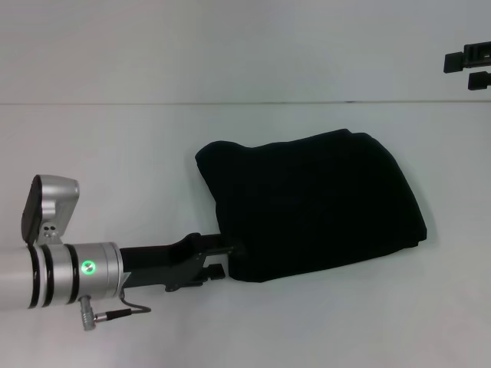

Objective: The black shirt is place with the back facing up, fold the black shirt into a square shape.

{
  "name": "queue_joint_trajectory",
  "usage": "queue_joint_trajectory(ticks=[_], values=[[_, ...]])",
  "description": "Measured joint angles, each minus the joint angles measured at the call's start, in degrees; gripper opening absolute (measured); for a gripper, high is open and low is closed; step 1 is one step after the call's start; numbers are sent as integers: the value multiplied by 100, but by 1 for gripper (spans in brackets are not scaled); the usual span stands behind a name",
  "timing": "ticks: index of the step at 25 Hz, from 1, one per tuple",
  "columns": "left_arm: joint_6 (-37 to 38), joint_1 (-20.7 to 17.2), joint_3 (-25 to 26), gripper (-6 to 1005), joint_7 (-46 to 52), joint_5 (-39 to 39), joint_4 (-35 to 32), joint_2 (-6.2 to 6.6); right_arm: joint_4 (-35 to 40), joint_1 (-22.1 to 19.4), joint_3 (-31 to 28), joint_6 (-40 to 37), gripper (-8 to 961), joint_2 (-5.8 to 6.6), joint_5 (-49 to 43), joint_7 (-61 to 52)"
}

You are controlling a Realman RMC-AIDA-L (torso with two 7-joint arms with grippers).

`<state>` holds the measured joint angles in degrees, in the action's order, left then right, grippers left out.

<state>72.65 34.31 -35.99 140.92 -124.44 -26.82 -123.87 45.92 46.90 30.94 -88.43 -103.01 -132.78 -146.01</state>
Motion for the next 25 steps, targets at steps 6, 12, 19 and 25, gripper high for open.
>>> queue_joint_trajectory(ticks=[6,12,19,25], values=[[-115,96,-18,617,-63,-12,49,-5,-31,-21,-11,65,790,0,0,19],[-248,216,-81,613,-92,24,230,-17,-40,-21,-21,114,790,0,0,31],[-274,258,-43,531,-135,26,325,-18,-40,-12,-30,170,789,1,1,42],[-276,255,-73,282,-122,26,327,-15,-40,-6,-35,176,790,1,5,47]])
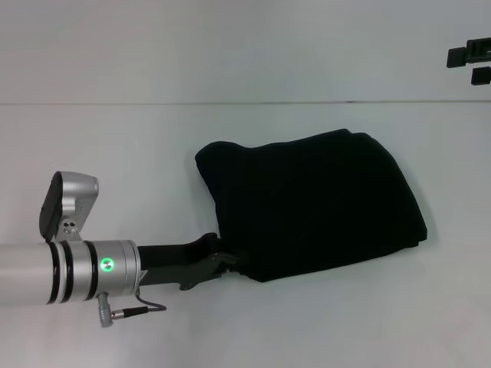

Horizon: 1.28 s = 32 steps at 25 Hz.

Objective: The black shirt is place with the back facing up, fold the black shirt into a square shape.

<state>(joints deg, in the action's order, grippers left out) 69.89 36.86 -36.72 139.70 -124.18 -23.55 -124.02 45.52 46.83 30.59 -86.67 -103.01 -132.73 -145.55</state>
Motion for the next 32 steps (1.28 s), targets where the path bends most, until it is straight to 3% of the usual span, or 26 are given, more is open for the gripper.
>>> queue_joint_trajectory(ticks=[3,9,14,22,32], values=[[39,-2,-2,142,-24,0,0,4,0,-3,-1,-1,791,0,2,0],[359,-80,39,98,-206,0,-42,67,0,-8,0,-43,791,0,3,-2],[629,-343,161,62,-213,-3,-186,246,0,-8,20,-101,790,0,3,-28],[1228,-568,415,106,-176,-67,-444,571,-5,-5,5,-138,791,-3,2,-12],[1360,-506,412,162,-131,-331,-570,643,-17,6,2,-125,791,-9,2,7]])
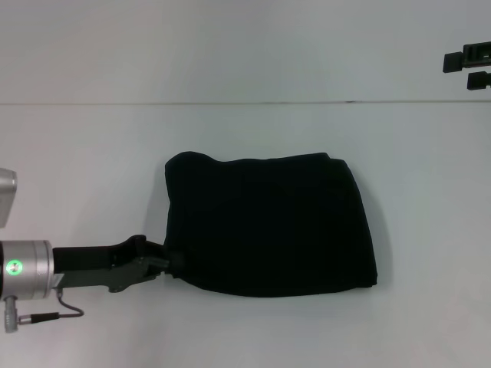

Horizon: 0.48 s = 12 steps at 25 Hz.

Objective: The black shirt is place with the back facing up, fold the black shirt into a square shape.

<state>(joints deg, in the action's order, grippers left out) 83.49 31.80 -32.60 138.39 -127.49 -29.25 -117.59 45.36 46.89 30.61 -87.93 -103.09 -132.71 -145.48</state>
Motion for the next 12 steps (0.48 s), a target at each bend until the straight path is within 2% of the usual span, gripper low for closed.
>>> queue_joint_trajectory(ticks=[3,6,9,12], values=[[91,3,20,178,89,-281,-225,57,-1,-2,-7,5,791,0,4,40],[282,-26,195,195,241,-519,-550,167,-1,-4,-10,3,791,-12,52,122],[662,-108,781,211,118,-578,-993,255,-57,-80,-15,-22,791,-41,510,701],[1221,-133,1382,228,-736,-312,-1178,307,-244,-371,-64,-132,790,-163,1314,1880]])
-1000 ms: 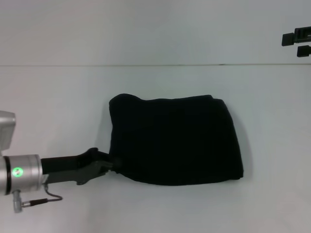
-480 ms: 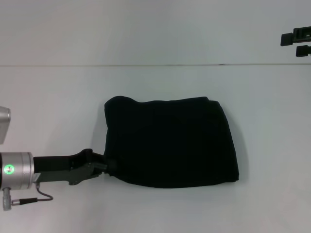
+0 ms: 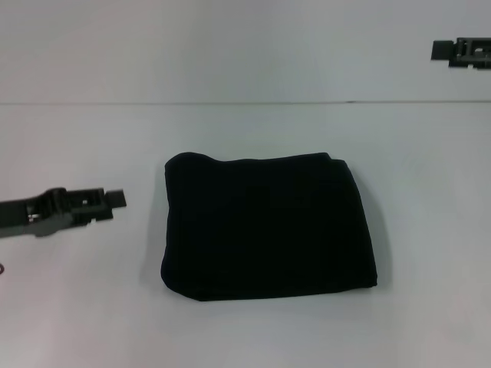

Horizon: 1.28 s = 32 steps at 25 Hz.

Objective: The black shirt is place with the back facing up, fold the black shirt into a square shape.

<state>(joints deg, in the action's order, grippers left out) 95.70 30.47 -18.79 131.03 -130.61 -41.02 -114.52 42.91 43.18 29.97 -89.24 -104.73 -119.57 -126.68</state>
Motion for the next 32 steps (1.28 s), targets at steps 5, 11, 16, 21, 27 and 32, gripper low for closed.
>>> queue_joint_trajectory(ticks=[5,11,16,21,27,32], values=[[469,21,235,466,-2248,400,45,-35,-31,-873,-69,299,792,-656,985,2092],[483,96,188,702,-3972,620,208,-197,5,-1747,-247,311,856,-1444,1156,4539],[402,195,-183,900,-4712,638,501,-294,-648,-1995,-324,-17,889,-1475,1319,5700],[195,211,-263,907,-5469,596,630,-566,-791,-2053,-220,-186,881,-1491,1018,6342],[-131,178,-941,904,-5266,571,542,-610,-928,-1938,-168,-199,881,-1489,413,6343],[-295,197,-1028,904,-5221,455,496,-597,-950,-1851,-93,-64,882,-1487,93,6114]])
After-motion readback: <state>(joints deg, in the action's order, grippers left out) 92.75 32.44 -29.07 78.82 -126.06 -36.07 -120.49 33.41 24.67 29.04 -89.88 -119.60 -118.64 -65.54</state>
